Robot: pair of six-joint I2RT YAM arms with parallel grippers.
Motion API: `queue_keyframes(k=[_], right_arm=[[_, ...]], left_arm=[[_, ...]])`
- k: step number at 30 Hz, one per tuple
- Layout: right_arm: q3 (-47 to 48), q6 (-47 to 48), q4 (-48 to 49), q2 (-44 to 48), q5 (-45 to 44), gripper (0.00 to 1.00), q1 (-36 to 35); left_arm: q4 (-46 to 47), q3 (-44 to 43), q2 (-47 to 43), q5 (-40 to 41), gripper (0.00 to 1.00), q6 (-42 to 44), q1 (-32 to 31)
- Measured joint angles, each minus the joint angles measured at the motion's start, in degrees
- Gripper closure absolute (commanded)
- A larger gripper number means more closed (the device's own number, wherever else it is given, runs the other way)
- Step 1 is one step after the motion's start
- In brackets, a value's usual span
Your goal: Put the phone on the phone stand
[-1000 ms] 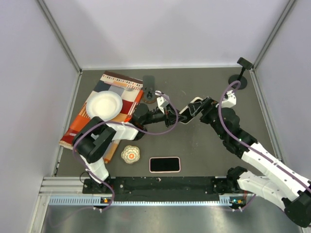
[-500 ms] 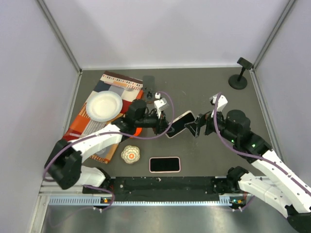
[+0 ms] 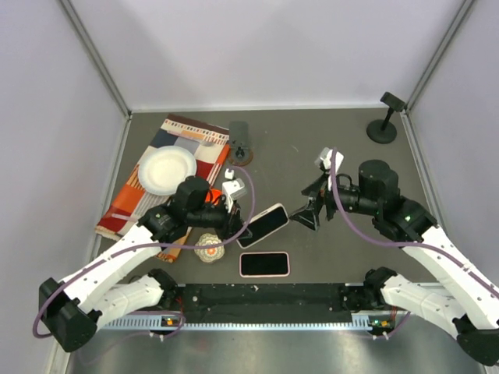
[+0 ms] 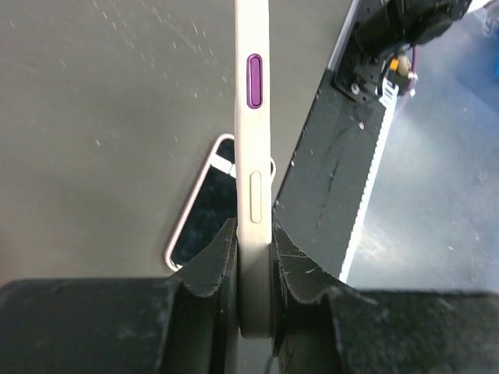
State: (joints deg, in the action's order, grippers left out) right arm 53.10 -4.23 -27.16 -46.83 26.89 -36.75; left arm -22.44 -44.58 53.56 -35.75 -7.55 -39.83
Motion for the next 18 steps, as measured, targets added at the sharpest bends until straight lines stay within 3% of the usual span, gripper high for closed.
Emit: queue_keyframes(k=[11, 18], right_arm=[[4.8, 8.3, -2.7, -12.9, 12.9, 0.25, -4.5], [4.9, 11.6, -2.4, -19.9, 18.2, 0.52, -8.3]], left_arm=[[-11.6, -5.3, 2.2, -3.5, 1.0, 2.9, -1.7], [-14.9, -8.1, 5.0, -3.9, 1.0, 5.9, -3.5]])
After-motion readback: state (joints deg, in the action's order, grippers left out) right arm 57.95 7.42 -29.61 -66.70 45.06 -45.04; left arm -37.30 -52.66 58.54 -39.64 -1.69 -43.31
